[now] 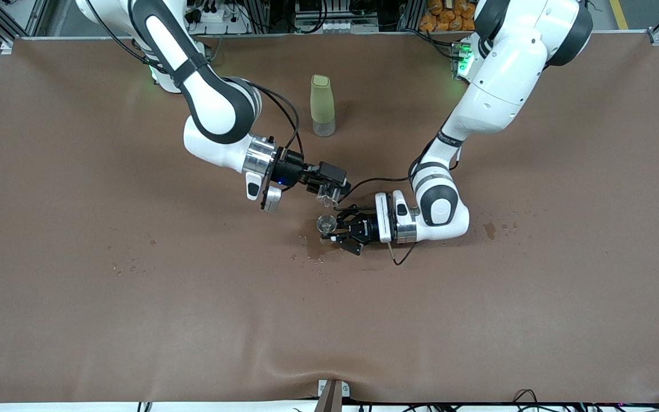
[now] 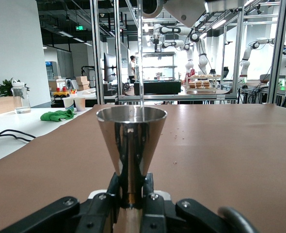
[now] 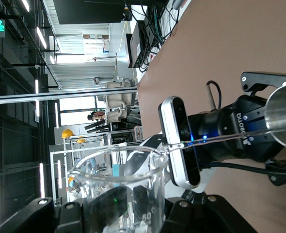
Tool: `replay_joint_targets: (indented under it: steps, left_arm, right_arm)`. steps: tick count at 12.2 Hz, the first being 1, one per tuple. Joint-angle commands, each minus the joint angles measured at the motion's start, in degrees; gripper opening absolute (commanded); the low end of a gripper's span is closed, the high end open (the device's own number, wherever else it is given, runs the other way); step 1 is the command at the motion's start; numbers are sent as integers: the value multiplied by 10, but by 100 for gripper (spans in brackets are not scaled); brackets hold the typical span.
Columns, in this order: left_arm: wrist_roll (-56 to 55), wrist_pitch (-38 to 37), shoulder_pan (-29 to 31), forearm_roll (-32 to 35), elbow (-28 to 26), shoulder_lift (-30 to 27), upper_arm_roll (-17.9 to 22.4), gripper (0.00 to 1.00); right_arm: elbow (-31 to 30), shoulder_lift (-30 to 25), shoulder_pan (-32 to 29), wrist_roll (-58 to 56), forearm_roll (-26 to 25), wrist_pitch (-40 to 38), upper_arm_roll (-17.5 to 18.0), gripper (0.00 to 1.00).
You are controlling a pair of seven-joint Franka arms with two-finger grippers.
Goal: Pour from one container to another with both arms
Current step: 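Hold the beaker tilted over the jigger, pouring liquid into it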
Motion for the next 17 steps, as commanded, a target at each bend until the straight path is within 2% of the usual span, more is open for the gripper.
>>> replay_joint_targets:
  steps: [1,9,12,15,17]
  left_arm:
    - [-6,-5,4,-10,-22,-24,-4,0]
    - [-11,-5,7,-7,-25,-25,-3,0]
    - [-12,-5,6,-7,-25,-25,-3,0]
    - [-17,-5,6,-7,-26,-25,-3,0]
    - [-19,-5,7,-6,-25,-25,-3,0]
  right_arm:
    - [16,9,-5,18,12,-9,3,0]
    - [17,12,-16,66,16,-39,3,0]
    - [17,18,-27,83,37,-83,2,0]
    - [17,20,-31,91,44,-84,2,0]
    - [22,23,-32,106,65,-96,2,0]
